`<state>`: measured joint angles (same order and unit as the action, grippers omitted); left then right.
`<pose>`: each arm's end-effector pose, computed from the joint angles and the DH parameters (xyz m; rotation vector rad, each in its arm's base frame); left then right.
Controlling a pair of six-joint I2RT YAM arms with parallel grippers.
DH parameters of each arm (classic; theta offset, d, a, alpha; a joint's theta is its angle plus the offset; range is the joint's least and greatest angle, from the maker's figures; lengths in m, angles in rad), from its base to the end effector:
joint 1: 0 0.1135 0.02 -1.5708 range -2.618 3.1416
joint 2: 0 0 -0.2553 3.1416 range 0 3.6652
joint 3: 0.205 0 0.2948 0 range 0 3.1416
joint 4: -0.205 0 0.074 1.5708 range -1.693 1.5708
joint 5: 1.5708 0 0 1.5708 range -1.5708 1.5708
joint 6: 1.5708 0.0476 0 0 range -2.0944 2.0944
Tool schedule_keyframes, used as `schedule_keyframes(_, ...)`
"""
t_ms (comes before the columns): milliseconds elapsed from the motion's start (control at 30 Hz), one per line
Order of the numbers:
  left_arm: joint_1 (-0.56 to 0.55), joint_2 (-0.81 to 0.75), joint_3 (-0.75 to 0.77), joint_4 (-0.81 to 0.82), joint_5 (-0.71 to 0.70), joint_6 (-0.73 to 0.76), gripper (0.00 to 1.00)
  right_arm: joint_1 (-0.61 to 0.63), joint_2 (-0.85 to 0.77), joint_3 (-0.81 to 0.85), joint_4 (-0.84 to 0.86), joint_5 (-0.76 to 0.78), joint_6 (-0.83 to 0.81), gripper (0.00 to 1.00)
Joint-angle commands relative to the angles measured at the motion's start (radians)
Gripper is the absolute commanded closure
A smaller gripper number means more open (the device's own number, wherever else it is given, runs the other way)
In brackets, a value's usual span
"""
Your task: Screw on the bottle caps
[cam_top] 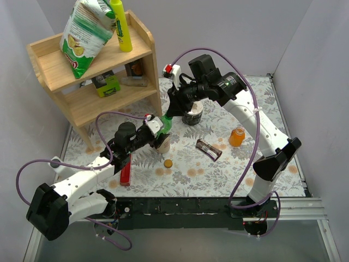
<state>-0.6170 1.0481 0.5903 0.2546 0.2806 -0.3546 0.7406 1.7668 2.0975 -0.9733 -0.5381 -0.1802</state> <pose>0.2332 -0.1816 0.2368 0.4542 1.8104 -0.9371 0.2900 0.2981 0.4455 -1.2689 1.8645 0.9013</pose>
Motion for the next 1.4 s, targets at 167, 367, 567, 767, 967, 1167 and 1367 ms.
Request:
schedule_keyframes(167,-0.013,0.004,0.092,0.09,0.143,-0.145,1.0,0.029,0.028,-0.04,-0.064,0.053,-0.004,0.96)
schedule_keyframes(367,-0.013,0.007,0.109,0.08,0.226,-0.17,1.0,0.029,0.028,-0.031,-0.045,0.076,-0.034,0.99)
schedule_keyframes(567,-0.013,0.012,0.112,0.061,0.249,-0.165,1.0,0.036,0.031,-0.031,-0.048,0.102,-0.059,0.99)
schedule_keyframes(767,-0.013,0.004,0.114,0.086,0.238,-0.216,1.0,0.042,0.025,-0.039,-0.054,0.118,-0.068,0.99)
schedule_keyframes(967,-0.013,0.007,0.115,0.124,0.219,-0.264,1.0,0.042,0.016,-0.051,-0.042,0.116,-0.059,0.99)
schedule_keyframes(1167,-0.012,-0.003,0.111,0.132,0.18,-0.279,1.0,0.04,0.01,-0.03,-0.038,0.156,-0.053,0.99)
schedule_keyframes(1367,-0.013,-0.02,0.089,0.172,0.16,-0.236,1.0,0.013,0.003,-0.028,-0.039,-0.035,-0.042,0.99)
